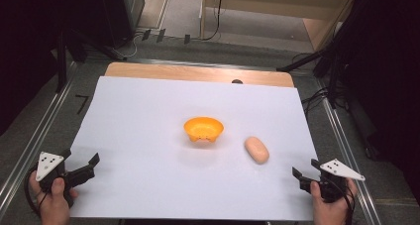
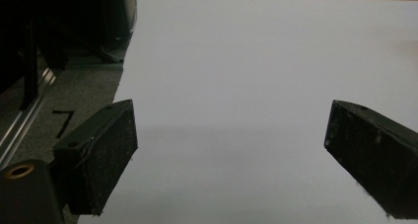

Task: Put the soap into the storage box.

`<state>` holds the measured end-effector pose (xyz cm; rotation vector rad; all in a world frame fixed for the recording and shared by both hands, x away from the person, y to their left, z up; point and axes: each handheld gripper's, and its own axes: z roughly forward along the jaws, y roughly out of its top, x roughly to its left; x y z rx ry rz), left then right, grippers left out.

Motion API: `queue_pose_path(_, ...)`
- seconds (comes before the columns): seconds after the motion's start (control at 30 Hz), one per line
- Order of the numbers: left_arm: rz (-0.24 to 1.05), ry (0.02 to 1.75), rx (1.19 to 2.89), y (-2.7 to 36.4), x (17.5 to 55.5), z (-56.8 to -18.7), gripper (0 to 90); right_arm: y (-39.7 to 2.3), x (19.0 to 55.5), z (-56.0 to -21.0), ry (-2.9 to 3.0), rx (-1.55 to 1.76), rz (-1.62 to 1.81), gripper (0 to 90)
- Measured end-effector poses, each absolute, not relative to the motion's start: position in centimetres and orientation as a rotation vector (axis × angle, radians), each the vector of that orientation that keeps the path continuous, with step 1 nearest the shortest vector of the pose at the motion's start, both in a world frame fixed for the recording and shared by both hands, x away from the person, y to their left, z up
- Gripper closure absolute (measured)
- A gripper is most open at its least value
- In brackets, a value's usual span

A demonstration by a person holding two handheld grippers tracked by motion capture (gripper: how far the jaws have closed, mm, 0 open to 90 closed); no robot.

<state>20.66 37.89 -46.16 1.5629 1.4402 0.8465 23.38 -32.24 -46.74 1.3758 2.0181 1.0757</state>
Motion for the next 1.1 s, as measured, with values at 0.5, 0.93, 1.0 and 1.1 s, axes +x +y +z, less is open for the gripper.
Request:
queue_pose_path(0.5, 0.847, 1.440, 1.560, 37.9, 20.6, -46.2, 6.6, -29.4, 27.4, -44.7, 2.349, 1.430, 0.834, 13.8)
queue_pose_path(0.93, 0.848, 1.439, 1.564, 37.9, 20.6, -46.2, 6.6, -28.1, 29.7, -44.1, 2.489, 1.472, 0.660, 13.8)
queue_pose_path(1.0, 0.847, 1.439, 1.564, 37.9, 20.6, -46.2, 6.6, -27.8, 30.1, -44.1, 2.510, 1.471, 0.631, 14.1)
queue_pose_path(1.1, 0.847, 1.438, 1.563, 37.9, 20.7, -46.2, 6.6, -27.2, 30.7, -43.8, 2.524, 1.468, 0.600, 14.5)
